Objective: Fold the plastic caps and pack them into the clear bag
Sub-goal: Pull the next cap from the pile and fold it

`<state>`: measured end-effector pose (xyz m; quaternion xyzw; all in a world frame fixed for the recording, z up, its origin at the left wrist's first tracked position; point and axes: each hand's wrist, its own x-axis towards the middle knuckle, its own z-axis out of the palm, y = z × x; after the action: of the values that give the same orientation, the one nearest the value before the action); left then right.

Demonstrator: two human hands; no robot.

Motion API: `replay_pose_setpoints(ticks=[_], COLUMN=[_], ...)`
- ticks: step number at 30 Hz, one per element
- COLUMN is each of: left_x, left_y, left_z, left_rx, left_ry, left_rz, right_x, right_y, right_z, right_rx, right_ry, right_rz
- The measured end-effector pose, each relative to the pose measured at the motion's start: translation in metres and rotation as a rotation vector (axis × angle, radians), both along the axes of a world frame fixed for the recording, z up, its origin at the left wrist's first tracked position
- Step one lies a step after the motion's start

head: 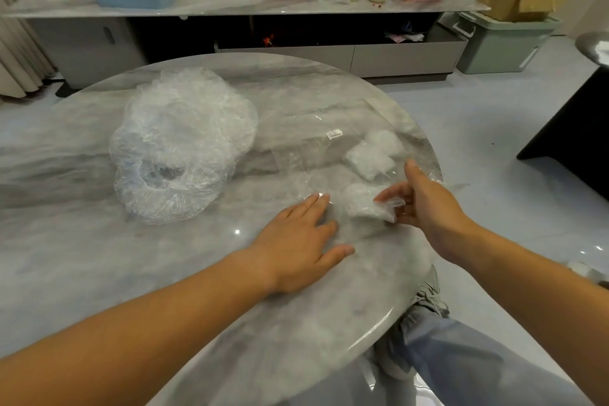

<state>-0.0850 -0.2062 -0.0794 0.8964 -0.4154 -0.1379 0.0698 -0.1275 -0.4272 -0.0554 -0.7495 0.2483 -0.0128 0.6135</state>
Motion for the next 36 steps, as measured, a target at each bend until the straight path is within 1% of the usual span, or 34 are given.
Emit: replay_pose_setpoints(ticks=[4, 7, 10, 12, 14, 17, 20, 24, 27, 30, 36], left_x=[0.001, 0.001, 0.001, 0.001, 0.0, -0.004, -0.007, -0.009, -0.01, -0.01, -0.012], left_y=[0.003, 0.004, 0.003, 0.003, 0.004, 0.006, 0.008, 0.009, 0.01, 0.01, 0.012], left_z=[0.0, 0.0, 0.001, 0.002, 0.003, 0.003, 0.004, 0.007, 0.01, 0.008, 0.006], left_rx=[0.038, 0.02, -0.045, -0.073, -0.072, -0.071, -0.084, -0.109, -0.116, -0.11, -0.121], left_ry=[-0.07, -0.086, -0.062, -0.059, -0.07, -0.064, -0.042, -0.044, -0.033, -0.034, -0.046], left_rz=[0.014, 0.018, 0.042, 0.041, 0.02, -0.001, -0.007, -0.018, -0.031, -0.052, -0.081], right_x=[-0.004, -0.005, -0.008, -0.007, -0.002, 0.013, 0.022, 0.032, 0.039, 0.042, 0.05], right_y=[-0.003, -0.004, -0.003, 0.0, 0.004, 0.006, 0.01, 0.016, 0.01, 0.004, 0.018], right_z=[-0.007, -0.01, -0.01, -0.01, -0.009, -0.005, -0.002, 0.003, 0.013, 0.02, 0.005], right_rx=[-0.156, -0.235, -0.264, -0.24, -0.133, 0.136, 0.378, 0.6, 0.722, 0.794, 0.825], right_ry=[0.012, 0.005, 0.026, 0.041, 0.049, 0.068, 0.1, 0.132, 0.132, 0.112, 0.12], right_rz=[0.094, 0.15, 0.204, 0.197, 0.114, 0.01, -0.018, -0.044, -0.053, -0.051, -0.062])
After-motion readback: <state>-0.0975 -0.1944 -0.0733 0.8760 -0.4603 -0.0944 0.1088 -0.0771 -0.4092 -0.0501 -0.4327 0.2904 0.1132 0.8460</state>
